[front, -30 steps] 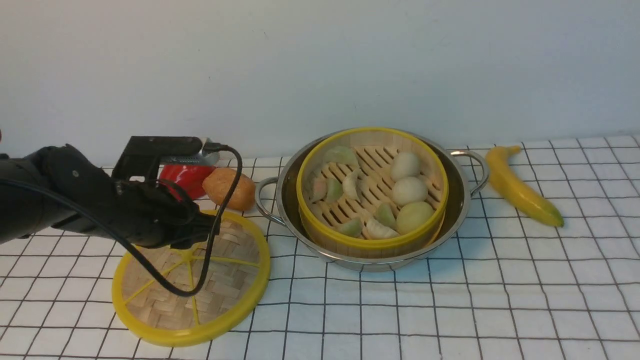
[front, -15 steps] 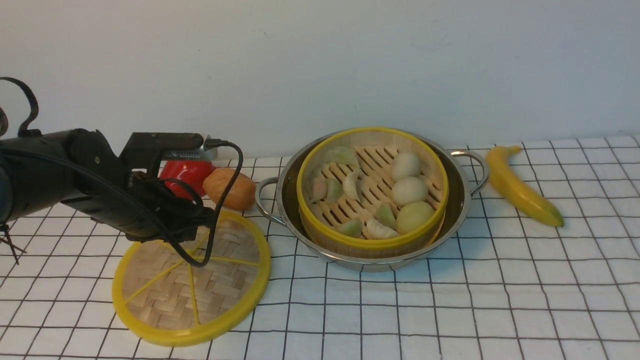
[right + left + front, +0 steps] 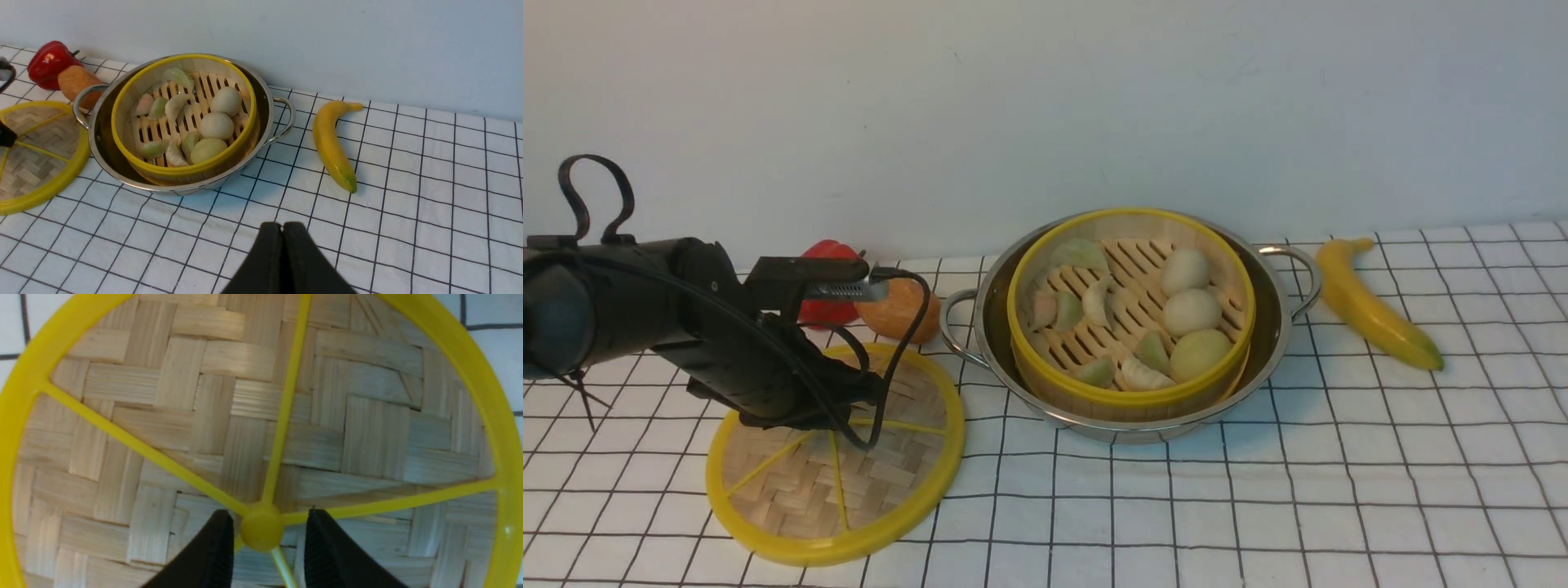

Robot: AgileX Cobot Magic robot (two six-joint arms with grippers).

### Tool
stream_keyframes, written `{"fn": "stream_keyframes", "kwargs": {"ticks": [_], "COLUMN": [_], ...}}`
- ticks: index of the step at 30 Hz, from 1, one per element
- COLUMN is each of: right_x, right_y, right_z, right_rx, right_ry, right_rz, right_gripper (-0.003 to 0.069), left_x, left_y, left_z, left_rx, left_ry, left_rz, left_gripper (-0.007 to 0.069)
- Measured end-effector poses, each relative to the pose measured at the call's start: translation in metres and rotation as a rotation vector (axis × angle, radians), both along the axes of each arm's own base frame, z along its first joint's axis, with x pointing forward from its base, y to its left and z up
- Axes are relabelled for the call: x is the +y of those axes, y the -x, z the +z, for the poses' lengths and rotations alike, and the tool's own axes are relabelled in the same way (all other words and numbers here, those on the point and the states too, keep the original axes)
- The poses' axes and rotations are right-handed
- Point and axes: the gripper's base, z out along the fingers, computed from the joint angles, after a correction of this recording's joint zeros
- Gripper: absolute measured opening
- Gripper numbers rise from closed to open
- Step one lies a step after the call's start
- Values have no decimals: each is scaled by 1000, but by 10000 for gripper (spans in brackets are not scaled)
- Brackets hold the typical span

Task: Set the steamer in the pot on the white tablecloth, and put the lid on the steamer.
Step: 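Grasp the bamboo steamer lid lying on the table by its centre knob, then place the yellow bamboo steamer lid onto the steamer in the pot with the left gripper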

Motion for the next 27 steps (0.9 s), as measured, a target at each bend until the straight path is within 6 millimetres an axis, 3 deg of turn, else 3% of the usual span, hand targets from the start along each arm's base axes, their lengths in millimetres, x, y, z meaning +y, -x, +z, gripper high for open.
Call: {"fn": "stream_keyframes", "kwargs": {"ticks": [5,9,16,20,21,23,27], "right_x": [0,0,0,1,1,2,4], "right_y": [0,0,0,0,0,0,1], "right_z": [0,0,-1,0,0,0,0], "right_rx": [0,1,2,4,4,7,13], "right_ry": [0,0,0,-9,-9,-24,-49], "right_rz": [0,0,0,7,7,10,16], "right_gripper": [-5,-4,0,1,1,1,3], "left_x": [0,0,2,8,8,7,-19], "left_y": [-3,-5,-9,-19,-20,-28,-40], "left_z": [-6,-5,9,56,58,93,135], "left_rx": [-3,-10,46,54,53,-4,-132], "left_ry": [-5,-11,-62,-141,-145,-163,-146], "left_rz": [0,-6,-52,-50,-49,-37,-107], "left_gripper": [230,127,120,120,120,120,120]}}
